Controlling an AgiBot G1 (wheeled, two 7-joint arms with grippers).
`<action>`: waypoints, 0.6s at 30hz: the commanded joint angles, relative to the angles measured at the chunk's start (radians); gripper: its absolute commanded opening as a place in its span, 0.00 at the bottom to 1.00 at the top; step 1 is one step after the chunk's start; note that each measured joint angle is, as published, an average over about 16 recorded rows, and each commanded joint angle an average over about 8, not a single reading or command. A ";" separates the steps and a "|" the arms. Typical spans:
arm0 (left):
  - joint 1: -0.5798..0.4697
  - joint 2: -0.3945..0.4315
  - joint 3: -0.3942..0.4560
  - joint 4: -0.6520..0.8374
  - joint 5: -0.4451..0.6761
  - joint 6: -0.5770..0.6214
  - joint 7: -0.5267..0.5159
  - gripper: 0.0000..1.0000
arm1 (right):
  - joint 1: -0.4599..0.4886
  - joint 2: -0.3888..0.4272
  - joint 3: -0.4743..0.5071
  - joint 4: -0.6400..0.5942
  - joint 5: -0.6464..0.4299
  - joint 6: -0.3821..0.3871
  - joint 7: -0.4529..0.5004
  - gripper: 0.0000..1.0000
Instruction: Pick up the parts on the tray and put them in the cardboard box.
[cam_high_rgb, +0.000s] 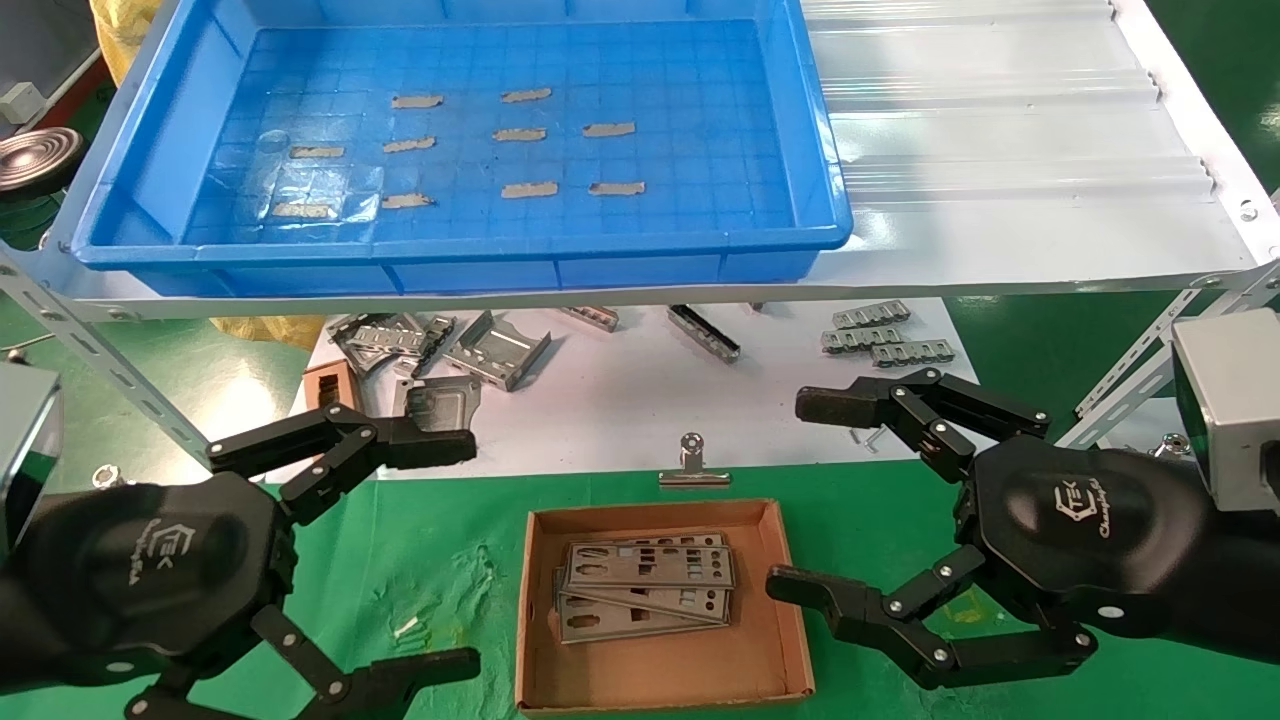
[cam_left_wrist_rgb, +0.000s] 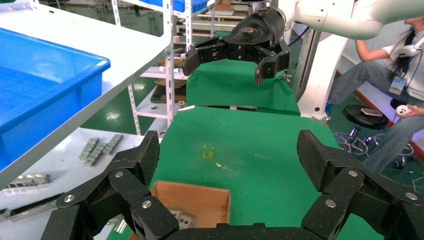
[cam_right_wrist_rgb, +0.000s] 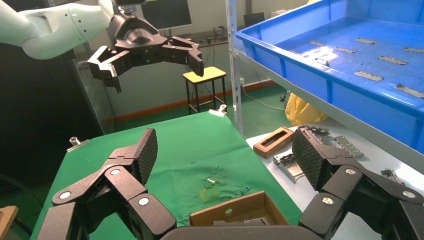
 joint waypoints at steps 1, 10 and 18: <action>0.000 0.000 0.000 0.000 0.000 0.000 0.000 1.00 | 0.000 0.000 0.000 0.000 0.000 0.000 0.000 1.00; 0.000 0.000 0.000 0.000 0.000 0.000 0.000 1.00 | 0.000 0.000 0.000 0.000 0.000 0.000 0.000 1.00; 0.000 0.000 0.000 0.000 0.000 0.000 0.000 1.00 | 0.000 0.000 0.000 0.000 0.000 0.000 0.000 1.00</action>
